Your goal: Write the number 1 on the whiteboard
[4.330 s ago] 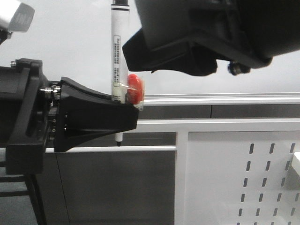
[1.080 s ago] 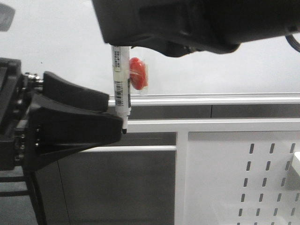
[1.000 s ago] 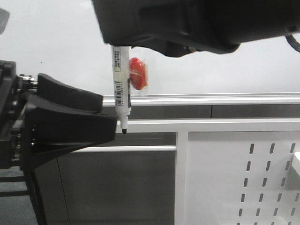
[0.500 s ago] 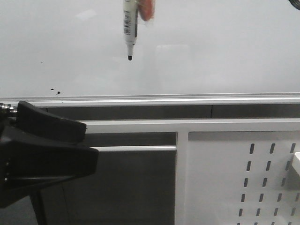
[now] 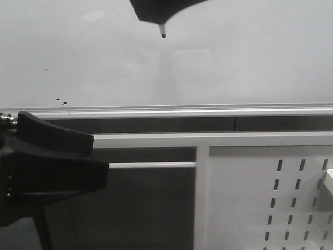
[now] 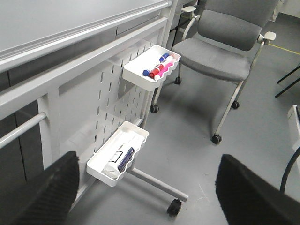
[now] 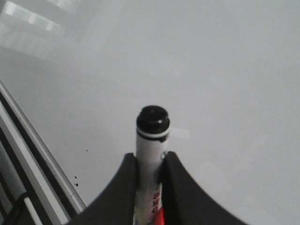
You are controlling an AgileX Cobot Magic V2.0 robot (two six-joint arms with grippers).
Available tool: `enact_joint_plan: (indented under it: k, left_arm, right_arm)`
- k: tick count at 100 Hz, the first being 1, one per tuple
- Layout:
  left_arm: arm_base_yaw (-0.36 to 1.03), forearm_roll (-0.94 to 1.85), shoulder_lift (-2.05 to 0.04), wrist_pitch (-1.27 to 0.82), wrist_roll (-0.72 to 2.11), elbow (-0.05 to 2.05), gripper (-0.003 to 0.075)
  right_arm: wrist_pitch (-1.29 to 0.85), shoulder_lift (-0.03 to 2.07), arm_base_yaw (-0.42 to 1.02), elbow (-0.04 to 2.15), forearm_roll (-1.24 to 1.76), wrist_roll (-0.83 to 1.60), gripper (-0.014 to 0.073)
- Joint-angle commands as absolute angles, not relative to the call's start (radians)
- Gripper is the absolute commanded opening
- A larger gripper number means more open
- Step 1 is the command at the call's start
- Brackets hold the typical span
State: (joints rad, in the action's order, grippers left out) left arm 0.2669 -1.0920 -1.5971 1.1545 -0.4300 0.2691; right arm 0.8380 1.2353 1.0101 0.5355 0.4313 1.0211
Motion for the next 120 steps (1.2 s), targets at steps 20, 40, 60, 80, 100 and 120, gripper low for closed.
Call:
enact_joint_plan:
  k: [20, 40, 60, 80, 100, 120]
  left_arm:
    - [0.265, -1.056, -1.566, 1.349, -0.432, 0.278, 0.0545]
    - [0.265, -1.056, -1.566, 1.349, -0.432, 0.278, 0.0545]
    - [0.265, -1.054, -1.566, 1.349, -0.432, 0.278, 0.0545]
    - [0.265, -1.051, -1.566, 1.349, -0.432, 0.278, 0.0545]
    - [0.265, -1.033, -1.566, 1.349, -0.432, 0.278, 0.0545]
    - [0.265, -1.03, -1.566, 1.349, -0.432, 0.278, 0.0545]
  right_arm:
    - [0.825, 1.218, 1.005, 0.57, 0.322, 1.226, -0.007]
    - [0.862, 1.239, 1.001, 0.57, 0.308, 1.28, -0.007]
    - [0.915, 1.286, 0.956, 0.57, 0.248, 1.295, -0.007]
    - [0.965, 1.319, 0.912, 0.57, 0.175, 1.307, -0.007]
    - [0.989, 1.377, 0.876, 0.57, 0.103, 1.316, -0.007]
    - [1.044, 1.428, 0.876, 0.57, 0.085, 1.318, -0.007]
